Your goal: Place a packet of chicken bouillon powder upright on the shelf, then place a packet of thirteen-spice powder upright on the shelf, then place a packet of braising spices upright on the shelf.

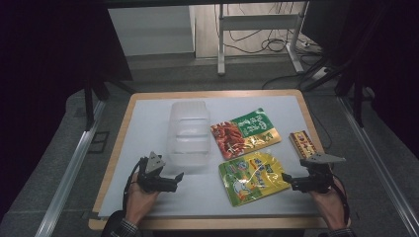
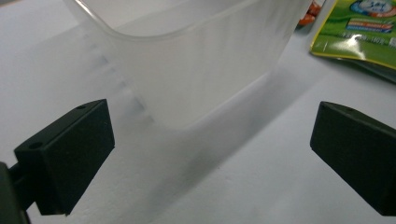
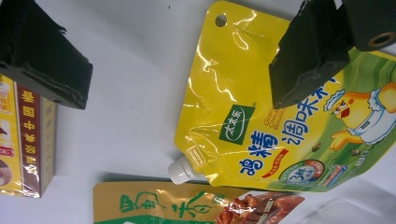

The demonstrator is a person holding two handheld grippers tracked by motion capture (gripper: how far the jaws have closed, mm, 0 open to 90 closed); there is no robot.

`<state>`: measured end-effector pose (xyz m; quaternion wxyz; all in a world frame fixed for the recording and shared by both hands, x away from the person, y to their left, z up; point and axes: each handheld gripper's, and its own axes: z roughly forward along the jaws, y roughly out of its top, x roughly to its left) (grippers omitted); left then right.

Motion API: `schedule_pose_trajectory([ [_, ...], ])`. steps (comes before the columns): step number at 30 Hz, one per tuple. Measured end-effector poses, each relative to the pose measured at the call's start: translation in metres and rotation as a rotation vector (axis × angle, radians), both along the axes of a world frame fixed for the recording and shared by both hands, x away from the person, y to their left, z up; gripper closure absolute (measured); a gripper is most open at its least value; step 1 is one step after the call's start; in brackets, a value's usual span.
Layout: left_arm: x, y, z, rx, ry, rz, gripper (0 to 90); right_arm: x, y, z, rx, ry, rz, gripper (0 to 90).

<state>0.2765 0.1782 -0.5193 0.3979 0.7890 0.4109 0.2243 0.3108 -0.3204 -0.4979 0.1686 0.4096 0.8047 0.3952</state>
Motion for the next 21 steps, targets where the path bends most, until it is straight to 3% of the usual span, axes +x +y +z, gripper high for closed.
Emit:
schedule_pose_trajectory([
  [6, 0.0000, 0.0018, 0.0002, -0.045, -0.008, -0.027, 0.0, 0.0008, 0.0037, -0.0020, -0.026, 0.004, 0.009, 5.5],
  [8, -0.0025, 0.0012, 0.0026, -0.057, -0.040, -0.050, 0.0, 0.0015, 0.0045, -0.0024, -0.032, 0.004, 0.009, 5.5],
  [11, -0.0041, 0.0009, 0.0038, -0.070, -0.056, -0.066, 0.0, 0.0016, 0.0044, -0.0024, -0.033, 0.002, 0.008, 5.5],
  [21, -0.0050, -0.0018, 0.0021, -0.036, -0.050, -0.089, 0.0, 0.0015, 0.0033, -0.0020, -0.026, -0.002, 0.002, 5.5],
])
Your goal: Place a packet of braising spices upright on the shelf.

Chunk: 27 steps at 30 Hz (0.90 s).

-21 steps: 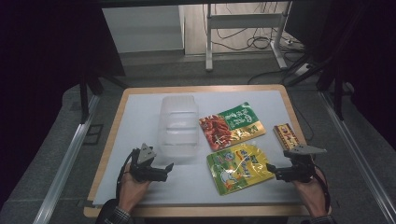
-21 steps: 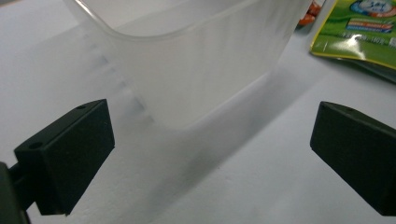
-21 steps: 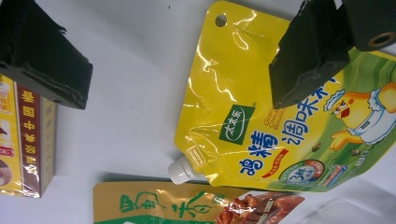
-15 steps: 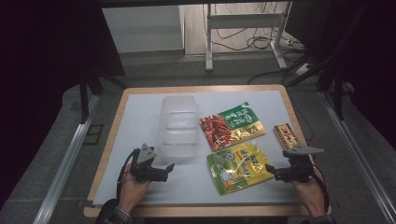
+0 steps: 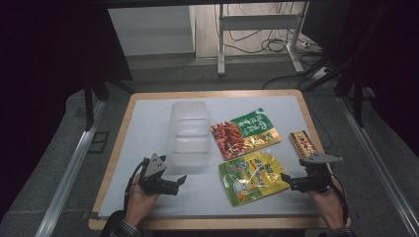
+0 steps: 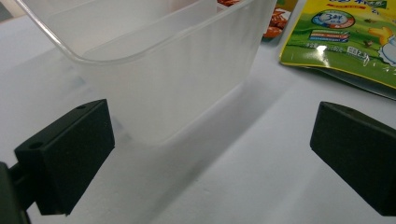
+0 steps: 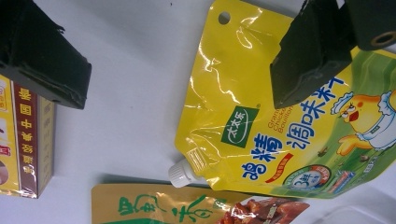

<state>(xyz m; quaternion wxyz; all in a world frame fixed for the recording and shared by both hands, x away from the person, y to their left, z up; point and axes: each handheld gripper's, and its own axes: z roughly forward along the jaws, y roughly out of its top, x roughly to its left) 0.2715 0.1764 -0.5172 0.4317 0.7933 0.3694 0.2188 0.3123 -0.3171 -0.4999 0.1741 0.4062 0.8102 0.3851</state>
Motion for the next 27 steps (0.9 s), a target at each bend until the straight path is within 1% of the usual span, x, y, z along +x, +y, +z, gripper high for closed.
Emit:
schedule_pose_trajectory([
  [3, -0.001, -0.001, 0.001, 0.003, 0.004, 0.001, 0.0, 0.000, 0.000, 0.000, 0.005, -0.003, -0.003, 5.4],
  [5, -0.001, -0.003, 0.002, 0.012, 0.023, -0.001, 0.4, 0.000, -0.001, 0.000, 0.005, -0.003, -0.004, 5.4],
  [6, -0.001, -0.003, 0.002, 0.012, 0.023, -0.001, 0.9, 0.000, -0.001, 0.000, 0.005, -0.003, -0.004, 5.4],
  [7, -0.001, -0.005, 0.001, 0.014, 0.042, -0.012, 1.2, 0.000, -0.001, 0.000, 0.006, -0.003, -0.003, 5.4],
  [10, -0.001, -0.011, 0.002, 0.021, 0.079, -0.042, 1.4, 0.000, 0.000, 0.000, 0.006, -0.003, -0.002, 5.4],
  [12, -0.001, -0.012, 0.002, 0.020, 0.081, -0.048, 1.4, 0.000, 0.000, 0.000, 0.006, -0.002, -0.002, 5.4],
  [14, -0.003, -0.016, 0.005, 0.013, 0.089, -0.065, 1.4, 0.000, -0.001, 0.000, 0.008, -0.002, -0.003, 5.4],
  [16, -0.003, -0.018, 0.005, 0.017, 0.091, -0.068, 1.2, 0.001, -0.001, 0.000, 0.009, -0.003, -0.003, 5.4],
  [19, -0.004, -0.023, 0.006, 0.045, 0.092, -0.076, 0.8, 0.001, -0.001, 0.000, 0.012, 0.000, -0.004, 5.5],
  [21, -0.005, -0.026, 0.006, 0.032, 0.098, -0.085, 0.8, 0.001, -0.001, 0.000, 0.012, 0.000, -0.004, 5.5],
  [23, -0.005, -0.029, 0.008, 0.025, 0.091, -0.091, 1.5, 0.001, -0.001, -0.001, 0.013, 0.000, -0.003, 5.5],
  [25, -0.006, -0.030, 0.009, 0.030, 0.085, -0.096, 2.4, 0.001, -0.001, -0.001, 0.013, 0.000, -0.002, 5.5],
  [26, -0.007, -0.034, 0.010, 0.045, 0.070, -0.104, 3.3, 0.001, -0.001, -0.001, 0.014, 0.000, -0.002, 5.5],
  [27, -0.008, -0.035, 0.010, 0.056, 0.066, -0.109, 4.7, 0.001, -0.001, -0.001, 0.014, 0.000, -0.002, 5.4],
])
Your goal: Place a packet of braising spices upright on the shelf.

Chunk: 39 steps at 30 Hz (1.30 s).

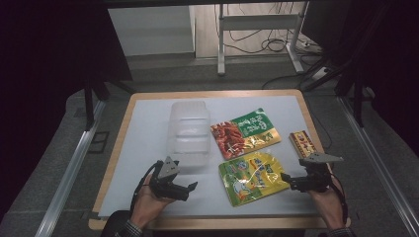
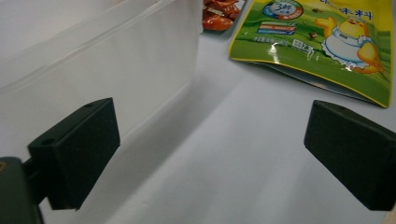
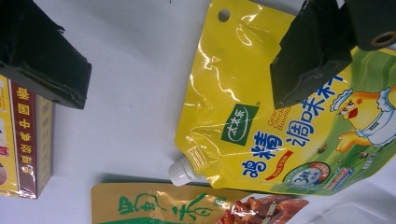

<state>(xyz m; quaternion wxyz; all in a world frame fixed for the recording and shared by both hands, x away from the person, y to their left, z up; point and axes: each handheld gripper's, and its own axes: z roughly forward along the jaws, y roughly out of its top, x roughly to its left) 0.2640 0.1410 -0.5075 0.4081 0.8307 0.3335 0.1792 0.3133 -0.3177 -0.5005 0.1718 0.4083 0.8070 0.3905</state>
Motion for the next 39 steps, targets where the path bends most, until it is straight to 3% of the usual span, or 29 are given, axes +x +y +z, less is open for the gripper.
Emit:
schedule_pose_trajectory([
  [5, -0.001, -0.010, -0.002, 0.023, 0.006, -0.022, 12.5, 0.000, 0.000, 0.000, 0.001, 0.000, 0.001, 5.4],
  [19, -0.001, -0.029, -0.001, -0.010, 0.019, -0.077, 28.0, 0.000, 0.001, -0.001, -0.003, 0.001, 0.005, 5.5],
  [21, 0.000, -0.036, -0.002, -0.015, 0.022, -0.105, 31.0, 0.001, 0.001, 0.000, -0.001, 0.000, 0.007, 5.5],
  [26, 0.000, -0.048, -0.004, 0.000, 0.012, -0.136, 35.2, 0.001, 0.000, 0.000, 0.005, -0.005, 0.006, 5.5],
  [30, 0.000, -0.055, -0.002, -0.013, -0.002, -0.149, 42.0, 0.001, 0.001, 0.000, 0.003, -0.001, 0.007, 5.5],
  [31, 0.001, -0.057, -0.002, -0.020, -0.002, -0.144, 47.7, 0.001, 0.001, -0.001, 0.000, 0.000, 0.006, 5.5],
  [35, 0.004, -0.061, -0.004, -0.030, 0.024, -0.131, 57.2, 0.001, 0.001, 0.000, -0.001, -0.006, 0.003, 5.5],
  [39, 0.005, -0.069, -0.005, -0.032, 0.020, -0.136, 68.8, 0.000, 0.000, 0.001, -0.002, -0.013, 0.001, 5.5],
])
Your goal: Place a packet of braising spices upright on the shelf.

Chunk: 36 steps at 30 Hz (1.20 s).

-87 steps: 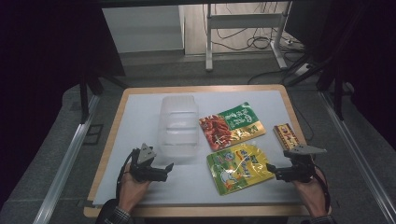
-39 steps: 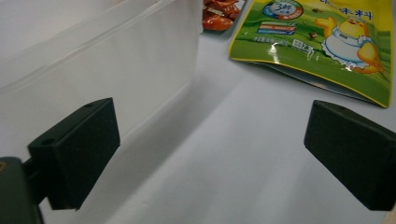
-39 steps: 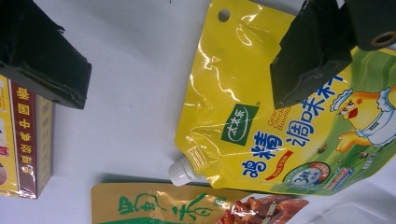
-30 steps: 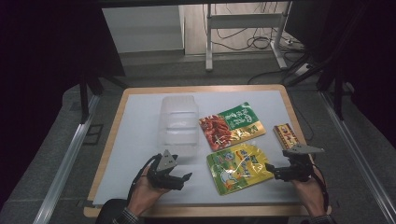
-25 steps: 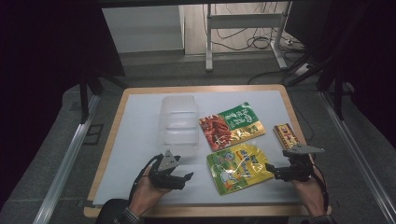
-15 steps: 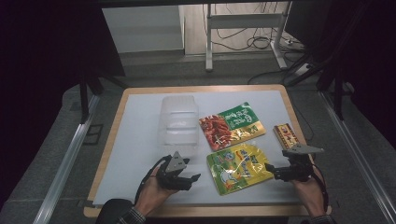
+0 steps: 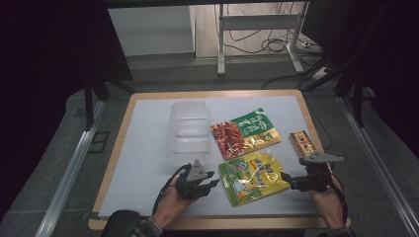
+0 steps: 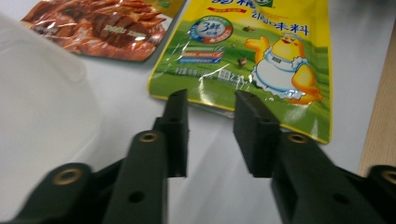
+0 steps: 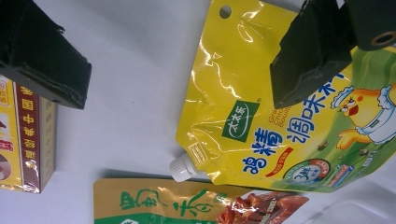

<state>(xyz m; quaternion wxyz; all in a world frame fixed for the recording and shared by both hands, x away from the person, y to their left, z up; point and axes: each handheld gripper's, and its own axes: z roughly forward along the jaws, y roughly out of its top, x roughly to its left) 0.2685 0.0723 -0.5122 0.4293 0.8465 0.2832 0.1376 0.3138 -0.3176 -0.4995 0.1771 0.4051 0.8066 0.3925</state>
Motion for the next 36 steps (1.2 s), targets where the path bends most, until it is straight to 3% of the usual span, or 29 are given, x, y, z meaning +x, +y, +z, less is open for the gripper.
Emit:
schedule_pose_trajectory([
  [9, 0.005, -0.015, -0.005, 0.000, -0.007, -0.015, 89.5, 0.000, 0.000, 0.000, -0.002, -0.003, -0.004, 5.5],
  [18, 0.012, -0.034, -0.013, 0.003, -0.020, -0.077, 89.8, 0.001, -0.001, 0.000, 0.011, -0.003, -0.017, 5.5],
  [21, 0.019, -0.041, -0.016, -0.024, -0.009, -0.084, 89.7, 0.001, 0.000, -0.001, 0.008, 0.000, -0.007, 5.5],
  [28, 0.025, -0.050, -0.023, -0.044, -0.005, -0.100, 89.5, 0.001, 0.000, -0.001, 0.007, 0.000, -0.013, 5.5],
  [31, 0.026, -0.050, -0.026, -0.057, 0.019, -0.096, 89.5, 0.001, -0.001, 0.000, 0.009, -0.001, -0.015, 5.5],
  [35, 0.024, -0.052, -0.026, -0.018, 0.001, -0.095, 90.0, 0.001, 0.000, 0.000, 0.015, 0.000, -0.013, 5.5],
  [36, 0.019, -0.055, -0.027, 0.016, -0.042, -0.085, 90.0, 0.000, 0.001, 0.000, 0.013, 0.000, -0.007, 5.5],
])
